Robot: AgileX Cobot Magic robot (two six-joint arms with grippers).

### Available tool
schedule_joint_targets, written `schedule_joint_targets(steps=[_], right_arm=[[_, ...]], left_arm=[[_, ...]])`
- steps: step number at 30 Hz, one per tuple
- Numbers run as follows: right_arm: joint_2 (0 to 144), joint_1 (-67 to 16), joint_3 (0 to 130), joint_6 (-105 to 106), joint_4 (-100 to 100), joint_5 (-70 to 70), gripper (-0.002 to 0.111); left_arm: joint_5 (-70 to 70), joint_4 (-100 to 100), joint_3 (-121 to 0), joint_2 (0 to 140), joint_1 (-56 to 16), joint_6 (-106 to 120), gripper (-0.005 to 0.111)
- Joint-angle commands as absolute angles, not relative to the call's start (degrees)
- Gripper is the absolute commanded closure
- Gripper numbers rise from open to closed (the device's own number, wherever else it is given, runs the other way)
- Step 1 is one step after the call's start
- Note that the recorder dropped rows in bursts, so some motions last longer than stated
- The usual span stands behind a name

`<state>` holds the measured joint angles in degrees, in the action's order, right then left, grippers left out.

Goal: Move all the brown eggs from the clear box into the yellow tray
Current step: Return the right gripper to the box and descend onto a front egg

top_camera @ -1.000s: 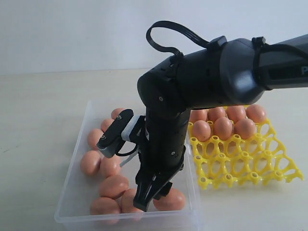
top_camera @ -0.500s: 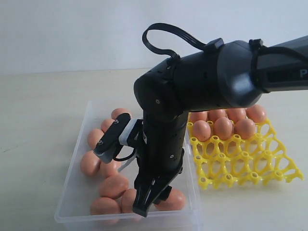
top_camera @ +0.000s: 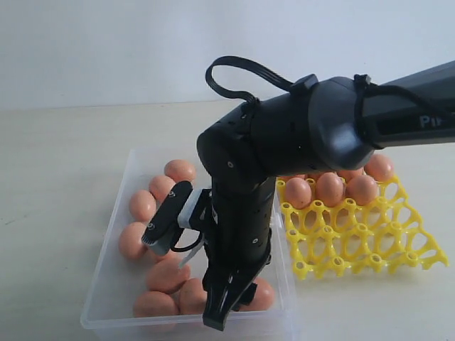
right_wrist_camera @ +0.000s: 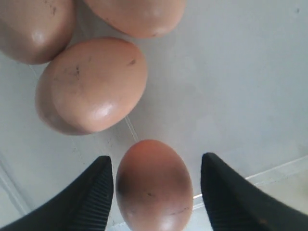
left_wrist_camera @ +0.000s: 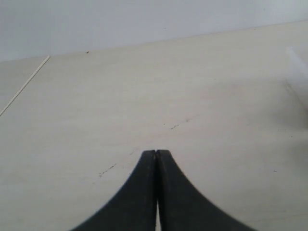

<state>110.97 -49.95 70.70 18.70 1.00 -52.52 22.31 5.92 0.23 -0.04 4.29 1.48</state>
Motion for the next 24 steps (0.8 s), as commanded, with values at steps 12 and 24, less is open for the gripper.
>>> schedule_joint_targets(steps=[12,24], right_arm=[[114.34,-50.02,70.69,19.41,1.44,-50.29,0.054],[110.56,-49.18,70.69,18.71,2.44,-43.43,0.108]], left_arm=[[21.79,5.90,0.00,0.00,4.00,1.33,0.107],[21.79,5.90,0.00,0.00,4.00,1.33,0.107]])
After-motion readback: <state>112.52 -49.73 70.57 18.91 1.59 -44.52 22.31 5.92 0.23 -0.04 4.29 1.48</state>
